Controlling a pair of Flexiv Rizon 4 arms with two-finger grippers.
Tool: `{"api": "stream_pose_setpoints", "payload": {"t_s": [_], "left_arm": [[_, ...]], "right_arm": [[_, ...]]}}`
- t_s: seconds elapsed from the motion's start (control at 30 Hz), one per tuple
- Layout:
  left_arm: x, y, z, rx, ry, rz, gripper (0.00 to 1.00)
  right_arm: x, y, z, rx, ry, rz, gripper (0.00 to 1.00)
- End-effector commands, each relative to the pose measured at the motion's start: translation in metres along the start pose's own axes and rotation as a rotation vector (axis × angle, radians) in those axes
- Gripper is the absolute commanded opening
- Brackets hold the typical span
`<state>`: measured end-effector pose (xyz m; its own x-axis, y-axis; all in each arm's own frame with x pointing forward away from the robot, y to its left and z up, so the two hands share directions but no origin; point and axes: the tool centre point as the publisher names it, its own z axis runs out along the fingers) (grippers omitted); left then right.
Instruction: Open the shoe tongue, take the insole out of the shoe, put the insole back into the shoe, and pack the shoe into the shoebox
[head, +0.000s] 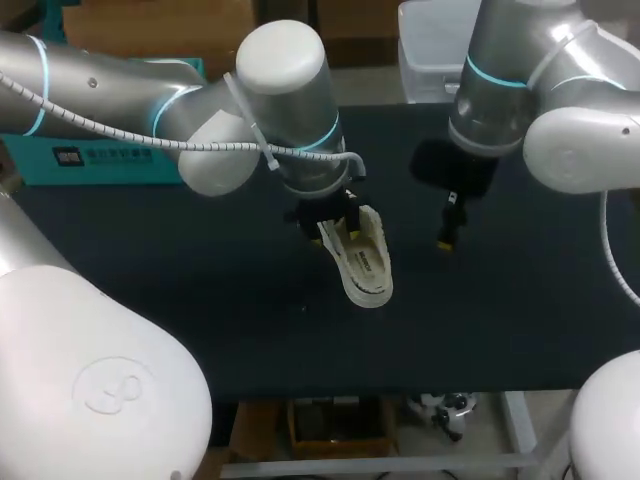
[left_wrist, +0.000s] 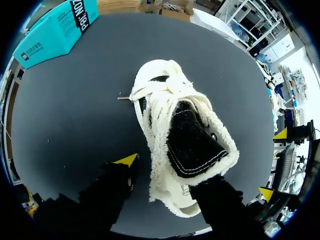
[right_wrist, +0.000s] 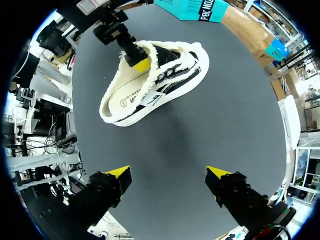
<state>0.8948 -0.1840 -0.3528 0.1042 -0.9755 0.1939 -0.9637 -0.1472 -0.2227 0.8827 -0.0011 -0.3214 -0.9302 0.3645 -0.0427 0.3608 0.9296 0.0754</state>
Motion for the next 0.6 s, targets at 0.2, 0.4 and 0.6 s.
{"api": "stream_pose_setpoints", "payload": {"t_s": [0.2,0.4,0.6], "left_arm": [[0.0003,-0.0057,0.0042,0.01,0.003,-0.029,0.33],[0.003,-0.006,0.0034,0.001,0.016,-0.042,0.0],[0.0072,-0.0023,0.0024,-0.029,0.03,-0.038,0.0]], "right_arm": [[0.0025,-0.008,0.0013,-0.008,-0.019,-0.02,1.0],[0.0014,-0.01,0.0025,-0.002,-0.015,-0.014,1.0],[0.0009,-0.0136,0.0039,0.001,-0.017,-0.011,1.0]]}}
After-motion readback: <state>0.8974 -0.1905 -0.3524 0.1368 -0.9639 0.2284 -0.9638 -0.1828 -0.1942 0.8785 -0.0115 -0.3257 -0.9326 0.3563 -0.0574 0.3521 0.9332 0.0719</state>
